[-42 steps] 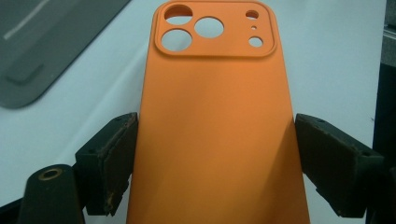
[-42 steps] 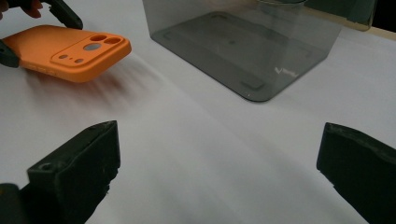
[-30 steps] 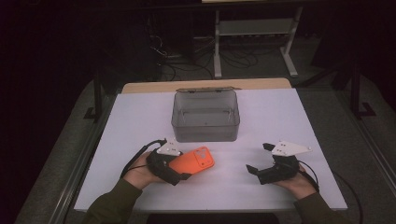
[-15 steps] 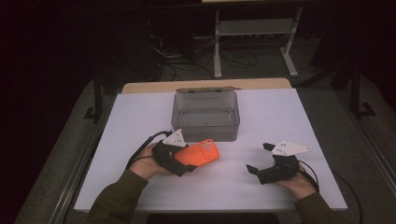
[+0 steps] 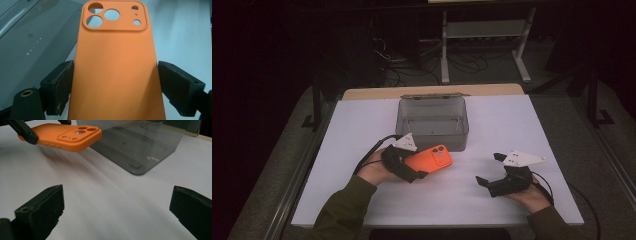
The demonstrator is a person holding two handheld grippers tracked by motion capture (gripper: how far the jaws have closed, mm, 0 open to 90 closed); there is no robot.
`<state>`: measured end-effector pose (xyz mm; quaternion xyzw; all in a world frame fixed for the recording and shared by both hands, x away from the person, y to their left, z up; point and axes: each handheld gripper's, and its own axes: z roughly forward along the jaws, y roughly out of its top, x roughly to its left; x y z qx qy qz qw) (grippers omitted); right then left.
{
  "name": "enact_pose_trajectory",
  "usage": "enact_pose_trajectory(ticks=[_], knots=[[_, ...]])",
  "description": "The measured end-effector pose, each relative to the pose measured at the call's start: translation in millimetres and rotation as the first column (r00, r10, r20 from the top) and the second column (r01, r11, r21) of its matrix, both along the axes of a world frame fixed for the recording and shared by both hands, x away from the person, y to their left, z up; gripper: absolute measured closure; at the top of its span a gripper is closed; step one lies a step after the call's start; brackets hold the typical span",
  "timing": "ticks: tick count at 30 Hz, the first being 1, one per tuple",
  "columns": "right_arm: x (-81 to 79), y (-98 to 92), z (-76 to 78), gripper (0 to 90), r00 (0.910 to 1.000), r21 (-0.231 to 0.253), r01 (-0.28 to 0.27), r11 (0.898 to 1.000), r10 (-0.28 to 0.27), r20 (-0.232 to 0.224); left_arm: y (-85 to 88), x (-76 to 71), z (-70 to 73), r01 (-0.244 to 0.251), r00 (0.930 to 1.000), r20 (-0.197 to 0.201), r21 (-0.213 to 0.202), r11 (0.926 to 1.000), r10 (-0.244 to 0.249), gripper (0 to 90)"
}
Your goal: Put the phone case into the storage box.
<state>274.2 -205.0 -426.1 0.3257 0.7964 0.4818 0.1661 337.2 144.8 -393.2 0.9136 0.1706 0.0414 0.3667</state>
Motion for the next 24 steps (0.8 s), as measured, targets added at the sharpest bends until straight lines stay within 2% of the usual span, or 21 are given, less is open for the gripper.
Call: enact_pose_trajectory(ticks=[9,12,20,24], knots=[[0.3,2.7,1.4,0.0,0.9999,0.001,-0.014,1.000,0.014,-0.004,1.3,0.7,0.2,0.001,1.0000,0.000,0.000,1.0000,-0.001,16.2],[1.6,4.2,3.2,0.0,0.9998,0.000,-0.016,1.000,0.016,0.008,1.8,0.7,0.6,0.002,1.0000,0.001,-0.004,1.0000,-0.002,16.2],[10.0,12.4,11.1,0.0,0.9994,0.009,-0.033,0.999,0.033,0.001,1.3,0.2,0.1,0.008,1.0000,-0.002,0.005,1.0000,-0.008,16.2],[15.3,16.0,10.1,0.0,0.9997,-0.001,-0.024,1.000,0.024,0.000,1.0,-0.2,0.1,0.012,0.9999,-0.003,0.003,0.9999,-0.012,16.2]])
